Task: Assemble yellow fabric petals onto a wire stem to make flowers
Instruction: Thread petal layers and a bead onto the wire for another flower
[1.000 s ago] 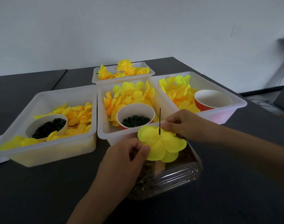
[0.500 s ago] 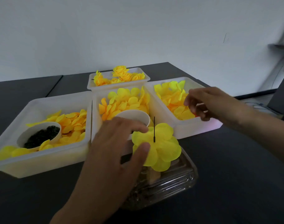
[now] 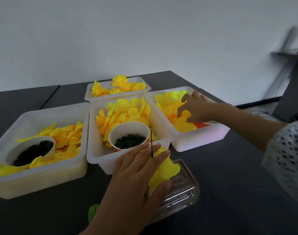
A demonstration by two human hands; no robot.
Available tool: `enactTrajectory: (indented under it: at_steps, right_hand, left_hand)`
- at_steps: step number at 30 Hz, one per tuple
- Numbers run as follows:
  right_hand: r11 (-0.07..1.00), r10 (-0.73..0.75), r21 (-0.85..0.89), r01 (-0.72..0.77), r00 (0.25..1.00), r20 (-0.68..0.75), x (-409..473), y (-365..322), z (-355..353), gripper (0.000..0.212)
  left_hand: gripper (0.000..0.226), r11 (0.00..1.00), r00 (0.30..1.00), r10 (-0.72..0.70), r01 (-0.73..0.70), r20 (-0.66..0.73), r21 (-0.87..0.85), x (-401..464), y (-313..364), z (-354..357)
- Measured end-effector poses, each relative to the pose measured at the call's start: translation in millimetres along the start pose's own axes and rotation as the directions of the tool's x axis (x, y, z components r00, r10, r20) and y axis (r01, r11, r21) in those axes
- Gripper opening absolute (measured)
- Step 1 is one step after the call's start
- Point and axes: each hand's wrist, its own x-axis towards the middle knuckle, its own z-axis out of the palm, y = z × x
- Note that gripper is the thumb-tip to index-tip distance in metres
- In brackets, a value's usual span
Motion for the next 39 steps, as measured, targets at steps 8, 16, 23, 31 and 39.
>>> enactTrajectory:
  at_steps: [8,16,23,31,39]
  right_hand:
    - [0.968,0.046,-0.25,0.0,0.983,0.178,13.5,-16.7,24.7,0.04]
    - [0.984,-0.007,-0.176,0.011,1.0,0.025,15.2,-20.5,15.7,0.048]
    - [0.995,0.039,0.095,-0.033,0.998,-0.059,4.7,-4.5,-5.5,0.044]
    - [0.967,0.076,0.247,-0.065,0.997,-0.035,-21.9,2.5,-28.9,0.04]
    - [0.836,-0.062,0.534,0.126,0.989,-0.136,-60.4,-9.3,-62.9,0.025]
  left_hand:
    - [0.055,1.0,0.999,0.03,-0.03,-0.036,-0.008,-0.3,-3.9,5.6]
    - [0.054,0.998,0.993,0.061,-0.062,-0.099,-0.009,-2.0,-3.4,-0.7]
    - [0.051,0.991,0.959,0.019,-0.055,-0.282,-0.118,-3.8,1.9,-24.2]
    - [0.04,0.987,0.902,-0.054,-0.017,-0.429,-0.16,1.4,19.7,-50.6]
    - [0.037,0.981,0.903,-0.118,0.041,-0.412,-0.192,3.5,43.0,-55.4]
